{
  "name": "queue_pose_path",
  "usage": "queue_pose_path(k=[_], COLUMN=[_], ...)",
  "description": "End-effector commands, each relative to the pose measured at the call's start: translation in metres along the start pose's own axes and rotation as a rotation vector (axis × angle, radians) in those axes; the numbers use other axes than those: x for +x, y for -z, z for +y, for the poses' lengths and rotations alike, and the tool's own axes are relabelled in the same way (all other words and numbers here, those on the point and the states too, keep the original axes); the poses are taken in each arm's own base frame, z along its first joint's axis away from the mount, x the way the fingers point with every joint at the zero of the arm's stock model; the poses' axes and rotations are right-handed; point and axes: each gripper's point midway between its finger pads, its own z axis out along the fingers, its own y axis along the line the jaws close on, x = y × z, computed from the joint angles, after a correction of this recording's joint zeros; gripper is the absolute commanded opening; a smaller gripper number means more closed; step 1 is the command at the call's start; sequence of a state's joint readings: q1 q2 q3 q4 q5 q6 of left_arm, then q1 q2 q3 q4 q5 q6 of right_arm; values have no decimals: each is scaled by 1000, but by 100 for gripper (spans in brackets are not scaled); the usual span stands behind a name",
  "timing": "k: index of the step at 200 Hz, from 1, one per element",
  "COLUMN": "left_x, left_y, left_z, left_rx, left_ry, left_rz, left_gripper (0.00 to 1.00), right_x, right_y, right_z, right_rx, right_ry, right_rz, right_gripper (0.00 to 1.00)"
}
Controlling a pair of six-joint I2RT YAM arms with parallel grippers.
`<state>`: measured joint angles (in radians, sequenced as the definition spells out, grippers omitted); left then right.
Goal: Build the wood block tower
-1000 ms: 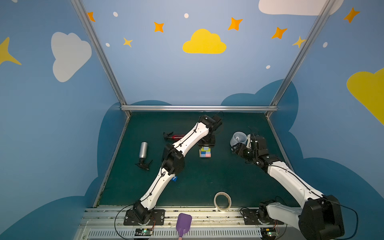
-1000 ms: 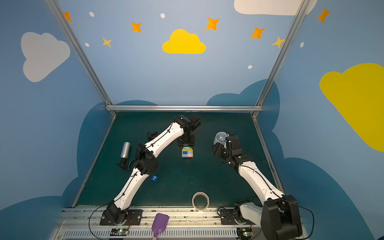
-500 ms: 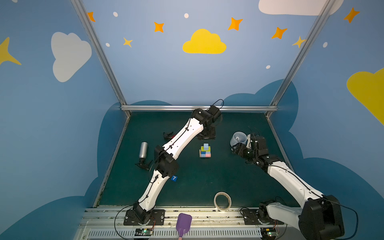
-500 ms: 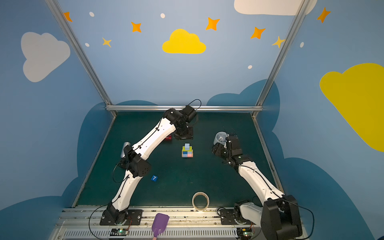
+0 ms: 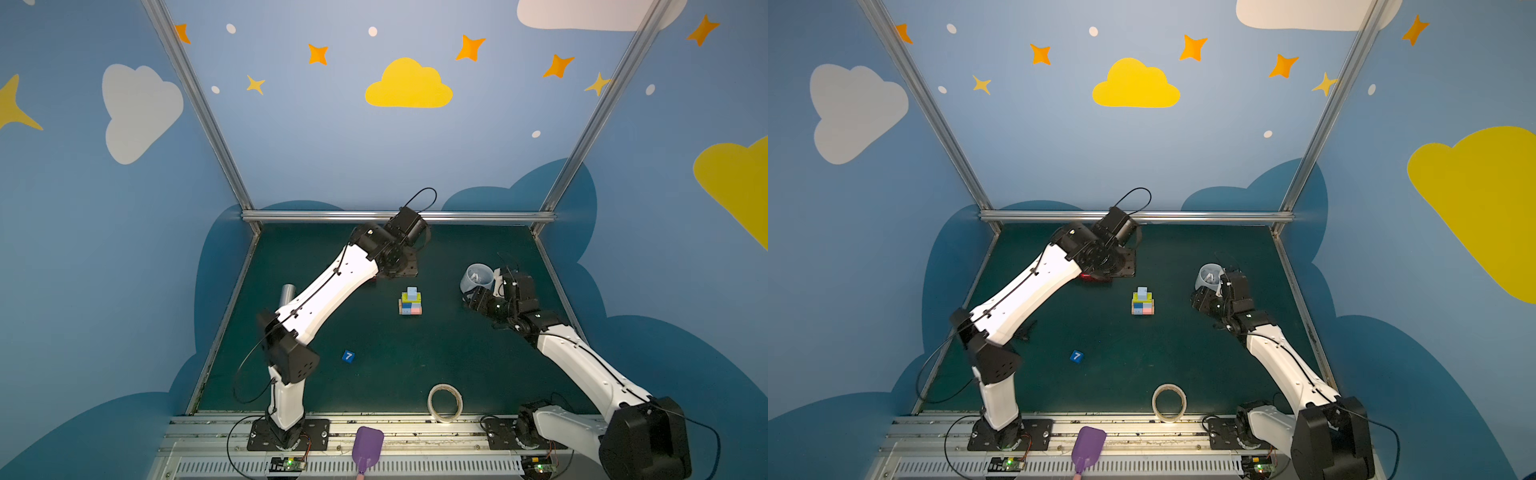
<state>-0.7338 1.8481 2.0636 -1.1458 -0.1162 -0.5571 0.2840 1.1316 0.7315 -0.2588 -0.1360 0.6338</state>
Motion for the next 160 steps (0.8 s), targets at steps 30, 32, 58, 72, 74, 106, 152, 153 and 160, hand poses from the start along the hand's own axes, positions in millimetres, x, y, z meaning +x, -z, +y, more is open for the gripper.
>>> queue_pose_path(k=[30, 32, 58, 72, 74, 106, 152, 153, 160], left_x=[-18, -18, -15, -11, -11, 0, 20, 21, 24], left_y=[49, 52, 81, 92, 94, 106, 111, 110, 112], left_z=[41, 43, 66, 75, 77, 108, 145, 146, 147], left_rx=[31, 34, 61, 69, 68, -10, -54, -52, -36], left_ry=[49, 50, 82, 85, 87, 110, 194, 194, 195], left_rz=[-333, -347, -486, -534, -541, -602, -707, -708, -721], left_gripper=[53, 53, 57, 61, 61, 64, 72, 72, 73], right_x=[-16, -16, -18, -16, -16, -5, 37, 38, 48], right_y=[47, 49, 74, 86, 88, 106, 109, 109, 107], right_z=[37, 39, 59, 74, 76, 111, 163, 164, 170], right_rx=[-117, -120, -171, -209, -214, -258, -317, -318, -315], right_ry=[88, 91, 141, 188, 195, 347, 611, 616, 661], right_rz=[-83, -85, -127, -134, -134, -95, 58, 62, 89], right_gripper=[74, 74, 74, 74, 74, 74, 74, 74, 74])
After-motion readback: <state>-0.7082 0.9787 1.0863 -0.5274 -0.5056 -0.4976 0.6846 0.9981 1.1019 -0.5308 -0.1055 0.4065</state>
